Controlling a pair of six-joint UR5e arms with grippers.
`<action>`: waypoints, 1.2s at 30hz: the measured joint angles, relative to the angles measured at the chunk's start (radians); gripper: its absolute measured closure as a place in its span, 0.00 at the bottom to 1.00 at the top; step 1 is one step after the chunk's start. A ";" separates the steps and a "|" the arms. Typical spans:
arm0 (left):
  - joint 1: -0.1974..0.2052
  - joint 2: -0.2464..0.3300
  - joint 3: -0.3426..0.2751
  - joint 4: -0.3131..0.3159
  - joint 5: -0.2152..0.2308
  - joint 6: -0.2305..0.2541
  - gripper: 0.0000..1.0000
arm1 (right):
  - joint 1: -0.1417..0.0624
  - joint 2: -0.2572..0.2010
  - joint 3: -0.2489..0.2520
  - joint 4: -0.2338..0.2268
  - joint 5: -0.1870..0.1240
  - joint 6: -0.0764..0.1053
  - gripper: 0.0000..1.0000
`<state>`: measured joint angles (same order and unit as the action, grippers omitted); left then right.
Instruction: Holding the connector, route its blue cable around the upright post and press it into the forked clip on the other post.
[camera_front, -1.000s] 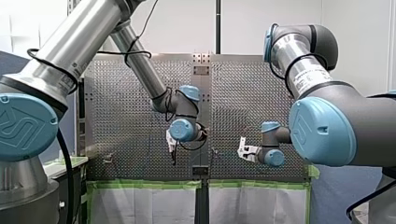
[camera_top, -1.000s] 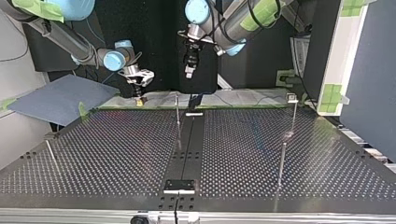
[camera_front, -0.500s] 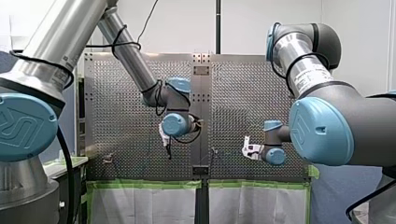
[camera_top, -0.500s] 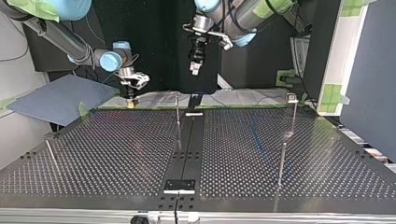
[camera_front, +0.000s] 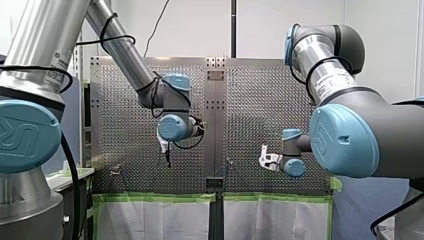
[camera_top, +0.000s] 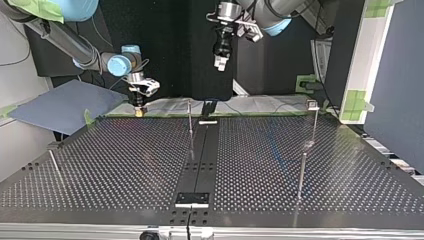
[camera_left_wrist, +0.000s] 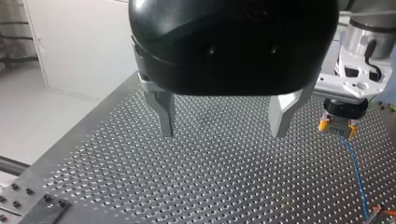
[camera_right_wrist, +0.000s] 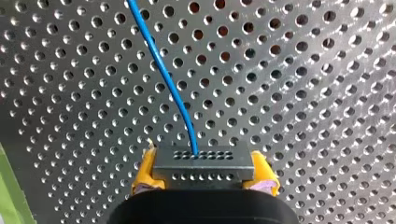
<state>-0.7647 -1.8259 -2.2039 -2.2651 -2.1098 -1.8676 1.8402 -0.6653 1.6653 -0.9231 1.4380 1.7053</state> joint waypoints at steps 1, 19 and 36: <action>0.000 0.008 -0.008 0.001 0.001 0.000 0.00 | 0.000 0.000 0.000 0.000 -0.002 0.000 1.00; 0.000 0.042 -0.160 0.036 0.015 -0.001 0.00 | 0.006 0.002 0.000 -0.009 -0.008 0.008 1.00; 0.003 0.042 -0.282 0.129 0.006 -0.001 0.00 | 0.010 -0.003 -0.043 0.046 -0.002 -0.029 1.00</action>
<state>-0.7620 -1.7840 -2.4861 -2.1361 -2.1033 -1.8683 1.8503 -0.6681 1.6218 -0.8769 1.4359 1.6765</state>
